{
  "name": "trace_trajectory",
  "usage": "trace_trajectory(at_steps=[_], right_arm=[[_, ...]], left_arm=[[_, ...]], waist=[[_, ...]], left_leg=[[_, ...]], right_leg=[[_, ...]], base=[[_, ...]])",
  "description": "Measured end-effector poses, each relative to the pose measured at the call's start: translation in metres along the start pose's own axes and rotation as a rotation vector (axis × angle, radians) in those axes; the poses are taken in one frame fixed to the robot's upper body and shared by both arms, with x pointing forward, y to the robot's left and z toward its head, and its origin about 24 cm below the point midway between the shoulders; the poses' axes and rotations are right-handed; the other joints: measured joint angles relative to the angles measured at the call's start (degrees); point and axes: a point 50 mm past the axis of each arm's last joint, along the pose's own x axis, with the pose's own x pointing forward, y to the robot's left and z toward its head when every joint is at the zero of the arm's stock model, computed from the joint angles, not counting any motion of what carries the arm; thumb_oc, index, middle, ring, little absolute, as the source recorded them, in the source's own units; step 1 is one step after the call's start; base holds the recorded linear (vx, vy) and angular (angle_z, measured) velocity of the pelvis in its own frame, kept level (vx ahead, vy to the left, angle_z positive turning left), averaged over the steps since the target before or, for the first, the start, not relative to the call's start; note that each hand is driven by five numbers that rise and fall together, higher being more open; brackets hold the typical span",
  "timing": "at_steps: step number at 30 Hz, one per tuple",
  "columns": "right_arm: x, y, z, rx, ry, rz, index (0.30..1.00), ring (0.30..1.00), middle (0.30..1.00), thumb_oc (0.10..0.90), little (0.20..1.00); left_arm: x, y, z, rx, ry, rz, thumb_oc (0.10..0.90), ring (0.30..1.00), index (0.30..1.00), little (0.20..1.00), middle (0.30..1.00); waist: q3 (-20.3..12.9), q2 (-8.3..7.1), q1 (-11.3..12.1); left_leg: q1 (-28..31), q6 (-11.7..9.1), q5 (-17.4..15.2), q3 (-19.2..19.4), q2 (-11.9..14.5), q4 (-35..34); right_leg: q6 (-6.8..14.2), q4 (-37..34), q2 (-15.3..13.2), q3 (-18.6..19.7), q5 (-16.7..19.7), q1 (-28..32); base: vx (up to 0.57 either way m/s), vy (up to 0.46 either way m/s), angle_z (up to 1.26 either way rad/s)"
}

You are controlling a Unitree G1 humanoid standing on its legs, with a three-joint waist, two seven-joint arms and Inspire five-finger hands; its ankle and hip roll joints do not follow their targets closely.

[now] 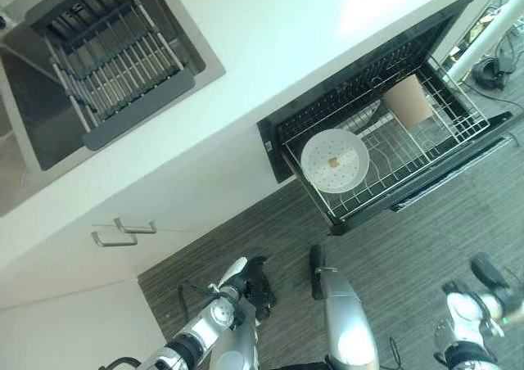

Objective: Place the dishes in the dishwasher.

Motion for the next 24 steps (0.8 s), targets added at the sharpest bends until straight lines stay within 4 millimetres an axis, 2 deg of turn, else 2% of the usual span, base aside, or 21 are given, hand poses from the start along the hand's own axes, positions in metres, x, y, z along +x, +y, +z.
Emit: trace_trajectory(at_steps=[3,7,9,11,15,21,24], right_arm=[[0.011,0.029,0.031,-0.094,-0.152,0.184,0.900,0.900,0.900,0.800,0.900],[0.014,0.028,0.031,-0.190,-0.182,0.238,0.900,0.900,0.900,0.800,0.900],[0.014,0.031,0.032,-0.224,-0.203,0.275,0.900,0.900,0.900,0.800,0.900],[0.018,0.035,0.042,-0.256,-0.249,0.298,0.900,0.900,0.900,0.800,0.900],[0.026,0.033,0.048,-0.300,-0.274,0.314,0.900,0.900,0.900,0.800,0.900],[0.041,0.046,0.074,-0.324,-0.293,0.323,0.900,0.900,0.900,0.800,0.900],[0.048,0.059,0.098,-0.319,-0.331,0.356,0.900,0.900,0.900,0.800,0.900]], left_arm=[[-0.002,0.007,-0.005,-0.022,0.011,0.014,0.800,0.900,0.900,0.900,0.900],[-0.006,0.009,-0.015,-0.042,0.036,0.018,0.800,0.900,0.900,0.900,0.900],[-0.006,0.011,-0.011,-0.050,0.014,0.022,0.800,0.900,0.900,0.900,0.900],[-0.006,0.019,-0.005,-0.038,-0.018,0.032,0.800,0.900,0.900,0.900,0.900],[-0.007,0.024,-0.003,-0.044,-0.038,0.043,0.800,0.900,0.900,0.900,0.900],[-0.011,0.031,0.003,-0.037,-0.094,0.037,0.800,0.900,0.900,0.900,0.900],[-0.015,0.035,0.007,-0.030,-0.142,0.033,0.800,0.900,0.900,0.900,0.900]], waist=[[0.1,0.53,1.6],[0.1,0.34,2.5],[0.1,0.34,2.9],[0.1,0.28,3.6],[0.2,0.25,4.6],[0.2,0.25,6.1],[0.2,0.32,6.8]], left_leg=[[-1.3,0.0,0.5,-1.1,-0.6,0.0],[-2.1,0.3,0.1,-1.5,-0.7,1.4],[-3.6,0.4,-0.9,-2.2,-0.7,3.7],[-6.6,0.9,-1.9,-2.8,-0.7,7.3],[-9.6,1.2,-3.7,-3.9,-0.3,12.5],[-12.9,1.0,-4.5,-4.7,-0.3,15.7],[-15.1,1.1,-4.7,-5.6,-0.6,17.5]], right_leg=[[-0.4,1.9,-0.7,-0.6,-0.3,-1.5],[-0.5,3.3,-1.4,-1.4,-0.7,-1.8],[-0.3,4.8,-1.9,-1.5,-1.6,-2.7],[-0.1,7.7,-2.7,-1.6,-2.7,-5.3],[-0.3,11.5,-3.4,-1.8,-4.4,-7.2],[-0.2,14.0,-4.2,-2.4,-4.7,-9.3],[-0.4,15.5,-4.5,-2.5,-4.8,-11.6]], base=[[-0.04,0.010,0.18],[-0.03,-0.015,0.09],[-0.04,-0.010,0.16],[-0.04,-0.017,0.16],[0.00,-0.010,0.09],[0.05,0.006,0.05],[0.01,0.000,0.06]])
